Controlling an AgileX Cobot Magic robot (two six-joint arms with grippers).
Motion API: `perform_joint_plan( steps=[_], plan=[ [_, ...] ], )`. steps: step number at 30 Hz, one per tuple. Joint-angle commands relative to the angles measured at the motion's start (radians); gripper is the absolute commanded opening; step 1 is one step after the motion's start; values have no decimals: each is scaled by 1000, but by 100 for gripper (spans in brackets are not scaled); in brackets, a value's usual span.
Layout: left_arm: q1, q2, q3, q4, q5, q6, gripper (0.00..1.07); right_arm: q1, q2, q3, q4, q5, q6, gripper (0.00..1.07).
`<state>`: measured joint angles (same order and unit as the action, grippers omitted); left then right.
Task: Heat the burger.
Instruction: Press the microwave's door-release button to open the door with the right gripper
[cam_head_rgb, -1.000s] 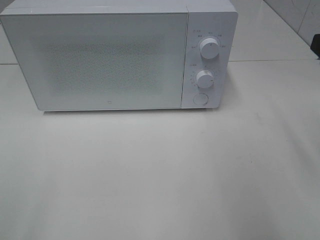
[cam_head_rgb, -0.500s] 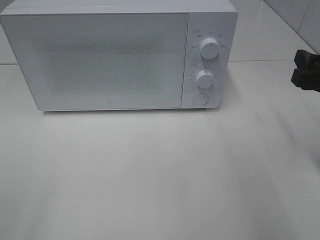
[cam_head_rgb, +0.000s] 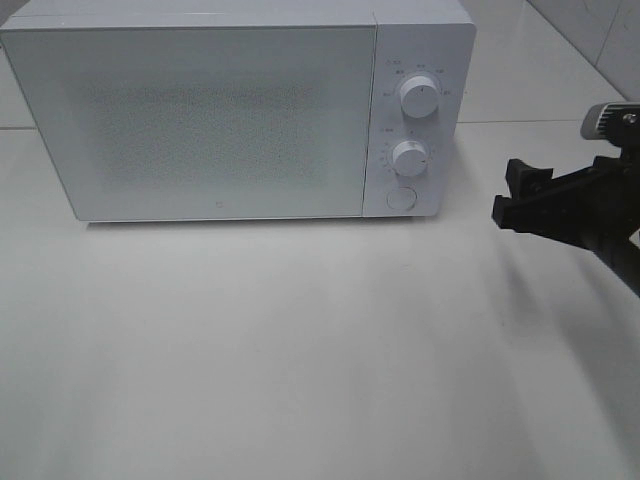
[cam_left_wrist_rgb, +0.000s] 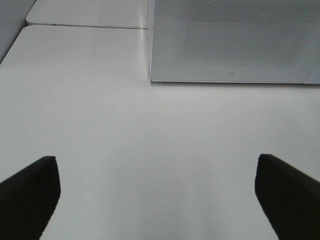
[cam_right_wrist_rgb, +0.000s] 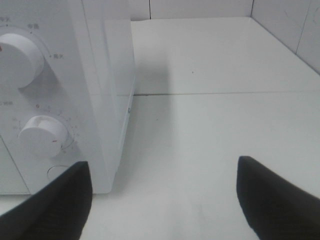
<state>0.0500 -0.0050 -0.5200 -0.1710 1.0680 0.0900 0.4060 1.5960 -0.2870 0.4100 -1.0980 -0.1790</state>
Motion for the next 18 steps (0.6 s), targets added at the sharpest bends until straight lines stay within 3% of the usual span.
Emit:
perform_joint_plan(
  steps=[1, 13, 17, 18],
  plan=[
    [3, -13, 2, -9, 2, -4, 98, 89, 35, -13, 96, -37, -14, 76],
    [3, -13, 2, -9, 2, -4, 98, 237, 71, -77, 229, -22, -15, 71],
    [3, -12, 2, -9, 2, -4, 98, 241, 71, -100, 241, 39, 32, 57],
    [3, -12, 2, -9, 2, -4, 98, 241, 71, -105, 255, 59, 102, 48]
  ],
)
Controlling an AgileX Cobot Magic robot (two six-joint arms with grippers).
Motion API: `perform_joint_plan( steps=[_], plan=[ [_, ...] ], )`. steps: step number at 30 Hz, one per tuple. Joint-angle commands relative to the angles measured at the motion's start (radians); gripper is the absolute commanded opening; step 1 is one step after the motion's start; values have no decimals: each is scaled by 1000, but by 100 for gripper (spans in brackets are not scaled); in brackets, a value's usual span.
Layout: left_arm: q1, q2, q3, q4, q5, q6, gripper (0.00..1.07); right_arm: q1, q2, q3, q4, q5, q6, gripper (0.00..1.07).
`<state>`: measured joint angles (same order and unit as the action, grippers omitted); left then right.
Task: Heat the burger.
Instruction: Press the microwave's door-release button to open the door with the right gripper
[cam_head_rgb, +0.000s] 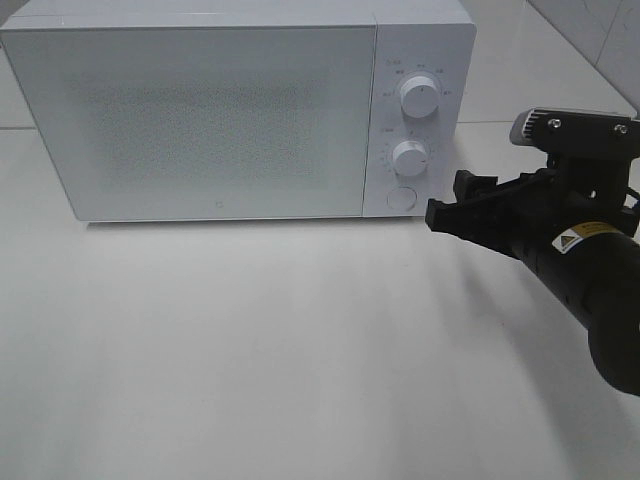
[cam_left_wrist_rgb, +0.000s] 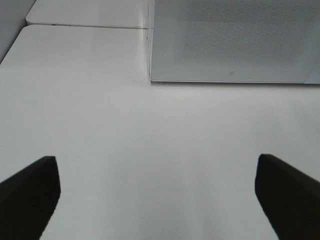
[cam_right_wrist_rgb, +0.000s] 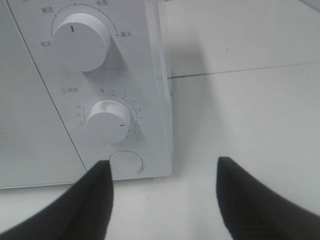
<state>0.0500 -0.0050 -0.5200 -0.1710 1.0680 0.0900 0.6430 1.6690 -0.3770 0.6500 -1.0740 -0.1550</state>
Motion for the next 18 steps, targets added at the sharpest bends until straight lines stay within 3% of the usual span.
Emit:
perform_joint_plan(
  steps=[1, 2, 3, 5, 7, 8, 10, 11, 18],
  plan=[
    [3, -12, 2, -9, 2, -4, 98, 4, -2, -15, 15, 35, 78, 48],
    [3, -12, 2, -9, 2, -4, 98, 4, -2, -15, 22, 52, 160, 35],
    [3, -12, 2, -9, 2, -4, 98, 4, -2, -15, 22, 52, 160, 35],
    [3, -12, 2, -9, 2, -4, 98, 4, -2, -15, 22, 65, 311, 17],
    [3, -12, 2, -9, 2, -4, 98, 4, -2, -15, 22, 69, 378, 13],
    [3, -12, 2, -9, 2, -4, 98, 4, -2, -15, 15, 71, 532, 5],
    [3, -12, 2, -9, 2, -4, 98, 4, -2, -15, 13, 71, 594, 2],
    [3, -12, 2, -9, 2, -4, 98, 4, -1, -15, -6, 71, 732, 0],
    [3, -12, 2, -9, 2, -4, 98, 4, -1, -15, -68, 70, 1137, 0]
  ],
)
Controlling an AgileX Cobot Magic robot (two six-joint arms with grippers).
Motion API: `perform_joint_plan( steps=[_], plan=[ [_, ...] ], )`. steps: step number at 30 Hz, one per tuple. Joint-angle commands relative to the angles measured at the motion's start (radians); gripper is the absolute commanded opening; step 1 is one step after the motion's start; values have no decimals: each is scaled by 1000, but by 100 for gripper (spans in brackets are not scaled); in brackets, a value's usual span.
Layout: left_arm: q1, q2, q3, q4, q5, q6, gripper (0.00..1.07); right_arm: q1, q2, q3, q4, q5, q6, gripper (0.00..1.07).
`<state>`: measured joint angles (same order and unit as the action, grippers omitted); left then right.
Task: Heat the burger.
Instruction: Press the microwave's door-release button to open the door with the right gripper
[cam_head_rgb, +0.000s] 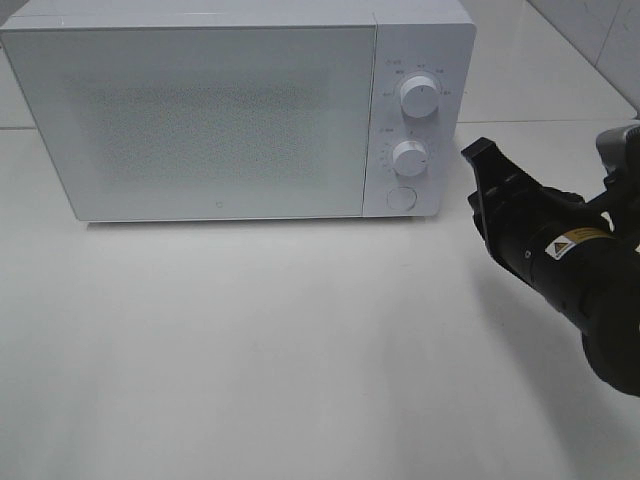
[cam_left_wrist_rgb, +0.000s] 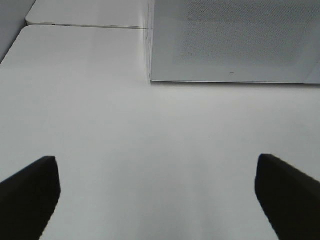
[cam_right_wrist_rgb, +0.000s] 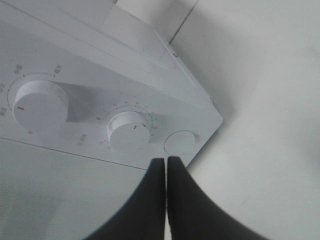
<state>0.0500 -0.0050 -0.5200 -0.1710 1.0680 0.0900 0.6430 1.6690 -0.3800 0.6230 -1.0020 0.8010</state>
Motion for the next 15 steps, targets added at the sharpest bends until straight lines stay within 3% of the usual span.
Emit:
perform_joint_plan(
  steps=[1, 8, 15],
  plan=[
    [3, -12, 2, -9, 2, -4, 98, 4, -1, -12, -62, -2, 272, 0],
    [3, -12, 2, -9, 2, -4, 98, 4, 19, -24, -47, 9, 403, 0],
    [3, -12, 2, -9, 2, -4, 98, 4, 129, -117, -56, 51, 535, 0]
  ],
)
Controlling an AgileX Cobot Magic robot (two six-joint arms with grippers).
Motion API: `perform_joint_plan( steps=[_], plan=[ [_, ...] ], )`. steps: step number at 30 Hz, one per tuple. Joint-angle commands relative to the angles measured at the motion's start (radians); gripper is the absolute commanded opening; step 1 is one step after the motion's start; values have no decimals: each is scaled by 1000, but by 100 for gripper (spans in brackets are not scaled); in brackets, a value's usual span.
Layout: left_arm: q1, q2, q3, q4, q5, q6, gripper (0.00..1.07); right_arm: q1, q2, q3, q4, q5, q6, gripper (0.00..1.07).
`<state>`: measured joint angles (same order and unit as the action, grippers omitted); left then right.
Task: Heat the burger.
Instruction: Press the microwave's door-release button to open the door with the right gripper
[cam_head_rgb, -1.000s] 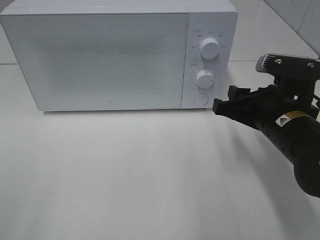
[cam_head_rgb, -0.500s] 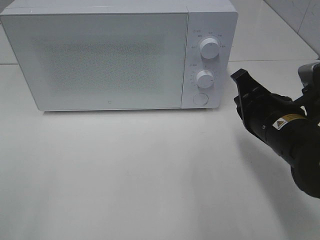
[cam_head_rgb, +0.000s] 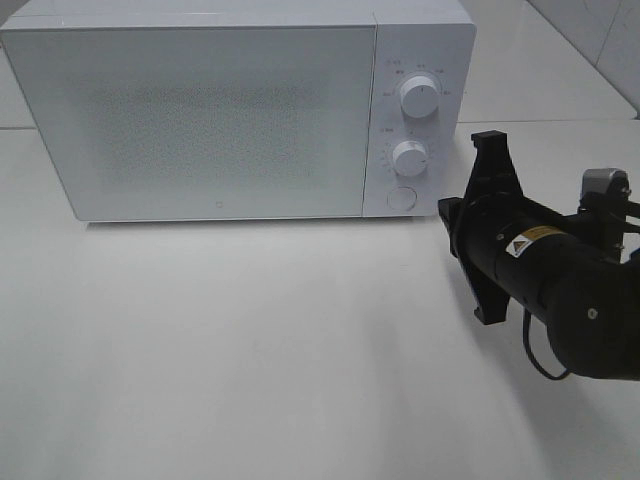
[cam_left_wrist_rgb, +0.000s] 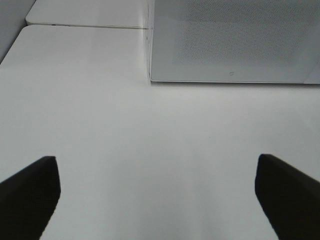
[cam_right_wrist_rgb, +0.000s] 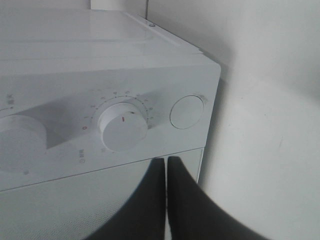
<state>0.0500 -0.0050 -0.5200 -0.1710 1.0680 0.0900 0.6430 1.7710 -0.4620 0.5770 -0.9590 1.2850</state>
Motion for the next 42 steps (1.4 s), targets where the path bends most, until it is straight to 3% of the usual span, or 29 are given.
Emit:
perform_joint_plan(
  steps=[1, 15, 42],
  plan=[
    [3, -12, 2, -9, 2, -4, 98, 4, 27, -35, -10, 8, 51, 0],
    [3, -12, 2, -9, 2, -4, 98, -3, 170, -201, 93, 97, 65, 0],
    [3, -5, 2, -9, 2, -4, 98, -98, 342, -429, 88, 158, -7, 0]
  ],
)
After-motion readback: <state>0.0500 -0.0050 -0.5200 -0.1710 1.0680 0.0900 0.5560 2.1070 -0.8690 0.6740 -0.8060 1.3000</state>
